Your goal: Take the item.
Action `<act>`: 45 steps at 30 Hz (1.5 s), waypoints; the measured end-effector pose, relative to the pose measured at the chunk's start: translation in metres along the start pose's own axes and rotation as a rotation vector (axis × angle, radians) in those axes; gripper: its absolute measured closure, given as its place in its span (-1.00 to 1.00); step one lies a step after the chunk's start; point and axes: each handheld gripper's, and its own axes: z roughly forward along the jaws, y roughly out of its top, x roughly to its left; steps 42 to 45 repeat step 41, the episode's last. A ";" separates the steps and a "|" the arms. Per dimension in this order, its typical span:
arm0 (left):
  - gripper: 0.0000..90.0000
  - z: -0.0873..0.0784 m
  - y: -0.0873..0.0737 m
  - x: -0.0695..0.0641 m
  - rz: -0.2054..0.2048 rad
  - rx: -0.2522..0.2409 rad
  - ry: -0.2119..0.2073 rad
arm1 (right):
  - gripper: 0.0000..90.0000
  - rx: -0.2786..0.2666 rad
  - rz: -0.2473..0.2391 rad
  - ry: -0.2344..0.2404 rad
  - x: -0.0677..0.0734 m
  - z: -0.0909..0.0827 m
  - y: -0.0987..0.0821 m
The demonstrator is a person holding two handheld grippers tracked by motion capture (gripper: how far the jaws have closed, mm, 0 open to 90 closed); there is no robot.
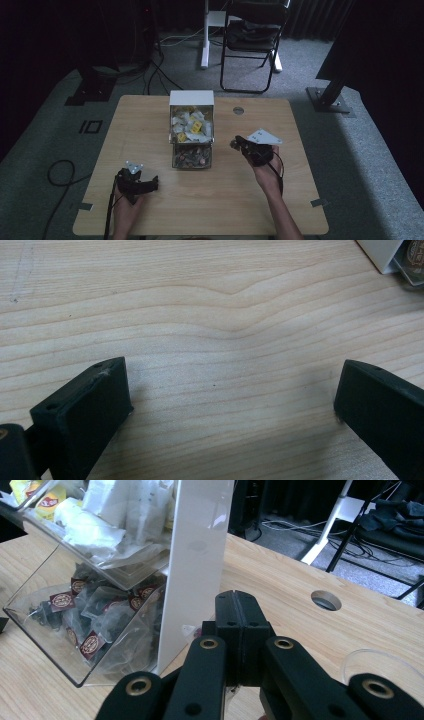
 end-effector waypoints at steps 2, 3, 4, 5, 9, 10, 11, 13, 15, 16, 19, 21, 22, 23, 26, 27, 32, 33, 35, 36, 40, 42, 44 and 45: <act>-0.95 0.000 0.000 0.000 0.000 0.000 0.000 | 1.00 0.001 -0.001 -0.004 -0.001 0.000 0.001; -0.95 0.000 0.000 0.000 0.001 0.000 0.000 | 1.00 0.002 0.000 -0.004 -0.002 0.000 0.001; -0.95 0.000 0.000 0.000 0.000 0.000 0.000 | 1.00 0.002 0.001 -0.007 -0.003 0.000 0.001; -0.95 0.000 0.000 0.000 0.000 0.000 0.000 | 1.00 0.002 0.002 -0.008 -0.005 0.001 0.001; -0.95 0.000 0.000 0.000 0.002 0.000 0.001 | 1.00 0.006 0.009 -0.019 -0.010 0.001 0.001; -0.95 0.000 0.000 0.000 0.002 0.000 0.001 | 1.00 0.007 0.015 -0.022 -0.011 0.001 0.001; -0.95 0.000 0.000 0.000 0.002 0.000 0.001 | 1.00 0.008 0.016 -0.026 -0.013 0.001 0.001; -0.95 0.000 0.000 0.000 0.001 -0.001 0.001 | 1.00 0.010 0.016 -0.037 -0.017 0.001 0.001; -0.95 0.000 0.000 0.000 0.001 -0.002 0.001 | 1.00 0.012 0.015 -0.065 -0.024 0.002 0.002; -0.95 0.000 0.000 0.000 0.001 -0.001 0.000 | 1.00 0.014 0.018 -0.077 -0.029 0.002 0.004; -0.95 0.000 0.000 0.000 0.003 0.001 0.000 | 1.00 0.013 0.048 -0.111 -0.047 0.002 0.007; -0.95 0.000 0.000 0.000 0.003 0.001 0.001 | 1.00 0.023 0.055 -0.141 -0.058 0.003 0.009; -0.95 0.000 0.000 0.000 -0.001 -0.001 0.000 | 1.00 0.032 0.064 -0.158 -0.064 0.004 0.008; -0.95 0.000 0.000 0.000 0.001 0.000 0.000 | 1.00 0.037 0.066 -0.168 -0.067 0.005 0.008; -0.95 0.000 0.000 0.000 0.002 0.001 0.000 | 1.00 0.064 0.085 -0.196 -0.078 0.010 0.004; -0.95 0.000 0.000 0.000 0.002 0.001 0.000 | 0.89 0.083 0.090 -0.204 -0.081 0.011 0.002; -0.95 0.000 0.000 0.000 0.001 0.001 0.000 | -0.31 0.052 0.137 -0.243 -0.079 0.004 -0.007; -0.95 0.000 0.000 0.000 0.001 0.000 0.000 | -0.40 0.045 0.134 -0.256 -0.076 0.001 -0.008; -0.95 0.000 0.000 0.000 0.002 -0.001 0.001 | -0.52 0.021 0.146 -0.264 -0.070 -0.008 -0.012; -0.95 0.000 0.000 0.000 0.000 -0.001 0.001 | -0.58 0.015 0.159 -0.255 -0.067 -0.012 -0.015; -0.95 0.000 0.000 0.000 0.002 0.001 0.001 | -0.65 0.014 0.166 -0.246 -0.055 -0.025 -0.033; -0.95 0.000 0.000 0.000 0.002 0.001 0.001 | -0.65 0.021 0.165 -0.252 -0.054 -0.027 -0.038; -0.95 0.000 0.000 0.000 0.002 0.001 0.001 | -0.65 0.021 0.165 -0.252 -0.054 -0.027 -0.038; -0.95 0.000 0.000 0.000 0.002 0.001 0.001 | -0.65 0.021 0.165 -0.252 -0.054 -0.027 -0.038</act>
